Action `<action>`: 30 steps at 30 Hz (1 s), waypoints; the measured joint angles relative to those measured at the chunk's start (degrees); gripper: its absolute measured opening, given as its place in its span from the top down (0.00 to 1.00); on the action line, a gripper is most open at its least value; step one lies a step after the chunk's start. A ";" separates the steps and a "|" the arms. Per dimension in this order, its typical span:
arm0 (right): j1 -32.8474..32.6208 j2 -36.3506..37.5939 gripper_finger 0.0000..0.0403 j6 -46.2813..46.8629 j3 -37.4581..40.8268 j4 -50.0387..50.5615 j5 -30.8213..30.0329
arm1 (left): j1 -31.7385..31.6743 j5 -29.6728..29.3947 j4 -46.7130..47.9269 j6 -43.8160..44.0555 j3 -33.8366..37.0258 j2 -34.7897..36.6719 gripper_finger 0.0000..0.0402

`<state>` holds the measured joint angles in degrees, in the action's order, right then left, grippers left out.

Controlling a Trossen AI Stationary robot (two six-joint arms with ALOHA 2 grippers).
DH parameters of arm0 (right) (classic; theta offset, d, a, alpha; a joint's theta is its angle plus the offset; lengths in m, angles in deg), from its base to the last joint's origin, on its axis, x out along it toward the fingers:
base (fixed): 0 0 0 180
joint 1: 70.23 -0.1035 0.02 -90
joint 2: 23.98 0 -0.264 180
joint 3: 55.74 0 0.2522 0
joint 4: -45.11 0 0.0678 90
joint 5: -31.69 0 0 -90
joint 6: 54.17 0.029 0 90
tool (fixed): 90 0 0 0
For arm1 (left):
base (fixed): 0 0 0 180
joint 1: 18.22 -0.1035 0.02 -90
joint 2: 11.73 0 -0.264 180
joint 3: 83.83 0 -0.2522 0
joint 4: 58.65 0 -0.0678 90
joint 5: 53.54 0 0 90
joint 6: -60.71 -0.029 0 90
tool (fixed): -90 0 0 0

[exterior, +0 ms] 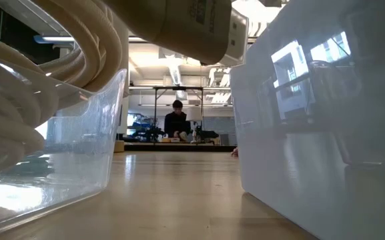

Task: Pick & Place USB Port
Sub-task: Put the pink HDMI cable into the transparent bin

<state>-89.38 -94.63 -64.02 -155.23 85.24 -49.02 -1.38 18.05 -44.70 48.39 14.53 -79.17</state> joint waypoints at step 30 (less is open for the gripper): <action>-1.55 -20.20 0.88 6.91 -16.68 -1.57 36.76 | -0.02 28.37 -3.38 0.81 0.00 -2.15 0.46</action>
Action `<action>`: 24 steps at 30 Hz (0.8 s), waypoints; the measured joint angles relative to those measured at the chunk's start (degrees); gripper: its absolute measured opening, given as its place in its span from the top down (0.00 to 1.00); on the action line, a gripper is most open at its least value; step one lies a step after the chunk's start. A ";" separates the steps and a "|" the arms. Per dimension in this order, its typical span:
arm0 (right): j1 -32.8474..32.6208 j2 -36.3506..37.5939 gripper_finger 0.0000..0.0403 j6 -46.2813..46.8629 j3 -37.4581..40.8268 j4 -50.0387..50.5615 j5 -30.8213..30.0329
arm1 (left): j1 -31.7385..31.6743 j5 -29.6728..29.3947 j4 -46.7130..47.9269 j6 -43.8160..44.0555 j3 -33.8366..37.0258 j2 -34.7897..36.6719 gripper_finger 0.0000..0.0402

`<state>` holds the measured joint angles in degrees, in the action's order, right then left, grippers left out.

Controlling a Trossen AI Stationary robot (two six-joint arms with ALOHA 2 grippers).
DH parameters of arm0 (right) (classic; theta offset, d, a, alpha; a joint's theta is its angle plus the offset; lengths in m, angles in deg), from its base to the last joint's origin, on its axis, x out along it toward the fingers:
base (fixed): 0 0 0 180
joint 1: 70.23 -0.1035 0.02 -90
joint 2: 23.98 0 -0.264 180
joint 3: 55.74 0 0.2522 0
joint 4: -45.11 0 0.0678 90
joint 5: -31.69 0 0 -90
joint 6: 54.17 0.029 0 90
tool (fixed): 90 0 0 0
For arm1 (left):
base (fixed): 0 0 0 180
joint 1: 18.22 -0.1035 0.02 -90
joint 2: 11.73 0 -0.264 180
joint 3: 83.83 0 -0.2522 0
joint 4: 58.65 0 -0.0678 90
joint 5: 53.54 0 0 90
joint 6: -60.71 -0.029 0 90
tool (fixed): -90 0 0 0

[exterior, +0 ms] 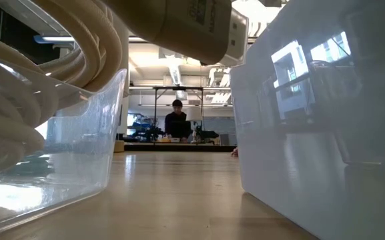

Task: Pick & Place USB Port
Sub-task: Put the pink HDMI cable into the transparent bin

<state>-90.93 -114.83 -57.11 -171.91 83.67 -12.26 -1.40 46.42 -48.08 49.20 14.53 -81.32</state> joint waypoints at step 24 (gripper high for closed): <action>2.55 -3.06 0.88 2.75 0.04 -4.57 7.07 | -5.32 25.09 -7.92 4.39 0.03 -4.72 0.46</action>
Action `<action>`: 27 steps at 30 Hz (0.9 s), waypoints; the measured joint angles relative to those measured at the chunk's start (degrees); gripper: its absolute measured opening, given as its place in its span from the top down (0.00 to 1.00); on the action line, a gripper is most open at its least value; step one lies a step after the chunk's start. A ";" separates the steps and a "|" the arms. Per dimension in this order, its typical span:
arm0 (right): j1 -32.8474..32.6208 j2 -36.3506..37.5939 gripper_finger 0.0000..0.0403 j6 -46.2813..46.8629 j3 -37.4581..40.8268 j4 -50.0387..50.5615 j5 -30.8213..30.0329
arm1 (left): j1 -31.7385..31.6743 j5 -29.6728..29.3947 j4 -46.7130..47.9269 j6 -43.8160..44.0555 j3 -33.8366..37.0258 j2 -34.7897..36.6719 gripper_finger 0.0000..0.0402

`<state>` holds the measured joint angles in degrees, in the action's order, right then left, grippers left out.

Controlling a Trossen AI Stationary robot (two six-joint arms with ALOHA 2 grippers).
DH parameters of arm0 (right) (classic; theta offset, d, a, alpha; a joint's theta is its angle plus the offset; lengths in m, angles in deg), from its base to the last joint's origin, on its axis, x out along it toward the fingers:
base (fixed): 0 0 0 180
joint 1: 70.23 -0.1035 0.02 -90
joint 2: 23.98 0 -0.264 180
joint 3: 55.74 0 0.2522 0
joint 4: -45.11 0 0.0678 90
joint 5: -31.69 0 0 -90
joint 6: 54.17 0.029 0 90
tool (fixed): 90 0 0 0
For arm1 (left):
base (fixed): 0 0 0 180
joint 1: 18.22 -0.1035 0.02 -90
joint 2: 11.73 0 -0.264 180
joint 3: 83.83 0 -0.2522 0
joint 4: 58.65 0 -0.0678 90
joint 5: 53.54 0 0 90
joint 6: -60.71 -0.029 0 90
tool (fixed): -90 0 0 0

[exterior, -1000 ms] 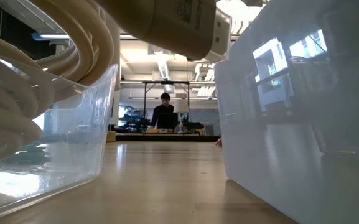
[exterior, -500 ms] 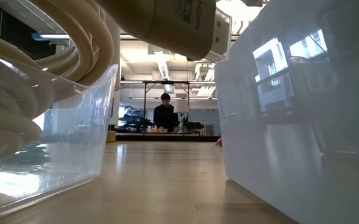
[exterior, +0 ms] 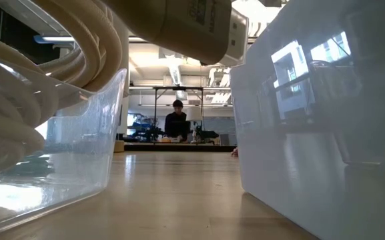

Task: Pick & Place USB Port
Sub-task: Put the pink HDMI cable into the transparent bin

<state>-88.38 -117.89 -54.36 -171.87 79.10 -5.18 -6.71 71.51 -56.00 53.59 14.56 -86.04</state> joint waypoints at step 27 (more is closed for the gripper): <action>2.96 -1.79 0.88 2.30 0.07 -1.66 4.88 | -3.99 6.55 -3.85 1.46 -0.01 -0.24 0.46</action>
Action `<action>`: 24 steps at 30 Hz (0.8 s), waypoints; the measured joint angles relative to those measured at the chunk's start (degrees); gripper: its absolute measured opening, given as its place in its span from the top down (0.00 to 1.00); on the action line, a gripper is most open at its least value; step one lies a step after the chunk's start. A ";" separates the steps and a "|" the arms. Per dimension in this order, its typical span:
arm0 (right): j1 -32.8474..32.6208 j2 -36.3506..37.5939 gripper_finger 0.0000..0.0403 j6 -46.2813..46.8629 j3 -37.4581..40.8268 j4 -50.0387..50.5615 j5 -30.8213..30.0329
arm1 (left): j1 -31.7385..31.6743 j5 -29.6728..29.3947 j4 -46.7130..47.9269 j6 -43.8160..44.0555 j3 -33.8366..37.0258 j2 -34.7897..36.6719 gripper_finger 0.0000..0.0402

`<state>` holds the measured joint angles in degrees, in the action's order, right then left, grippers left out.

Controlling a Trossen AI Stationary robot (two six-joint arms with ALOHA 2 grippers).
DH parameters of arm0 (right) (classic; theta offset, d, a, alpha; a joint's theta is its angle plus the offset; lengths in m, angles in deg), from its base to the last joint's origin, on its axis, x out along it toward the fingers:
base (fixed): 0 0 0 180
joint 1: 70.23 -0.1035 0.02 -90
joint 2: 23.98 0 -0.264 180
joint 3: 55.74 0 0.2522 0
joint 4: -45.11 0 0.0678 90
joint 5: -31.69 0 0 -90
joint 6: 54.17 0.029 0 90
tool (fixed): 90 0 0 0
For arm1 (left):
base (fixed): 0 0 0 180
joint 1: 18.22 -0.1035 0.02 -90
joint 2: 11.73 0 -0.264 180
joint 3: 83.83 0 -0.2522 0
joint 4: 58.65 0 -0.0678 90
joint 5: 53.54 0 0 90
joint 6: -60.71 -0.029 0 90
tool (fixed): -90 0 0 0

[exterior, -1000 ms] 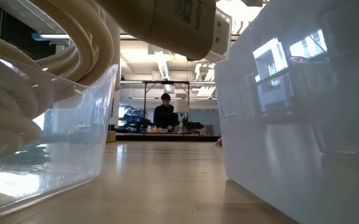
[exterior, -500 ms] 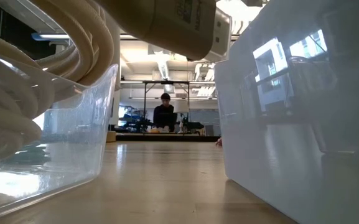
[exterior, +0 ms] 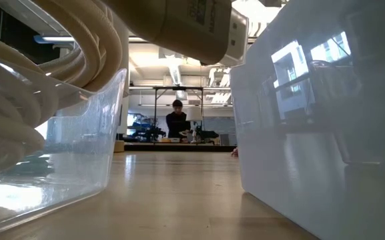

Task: Pick & Place USB Port
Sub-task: Put the pink HDMI cable into the transparent bin

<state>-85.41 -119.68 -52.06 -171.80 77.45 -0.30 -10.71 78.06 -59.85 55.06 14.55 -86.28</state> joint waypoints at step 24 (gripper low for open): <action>10.46 0.02 0.88 -1.95 -0.07 7.22 3.06 | 0.02 6.21 -2.00 6.14 0.00 -3.80 0.46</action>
<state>-74.96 -119.66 -54.01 -171.87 84.67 2.76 -10.69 84.26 -61.85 61.20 14.55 -90.08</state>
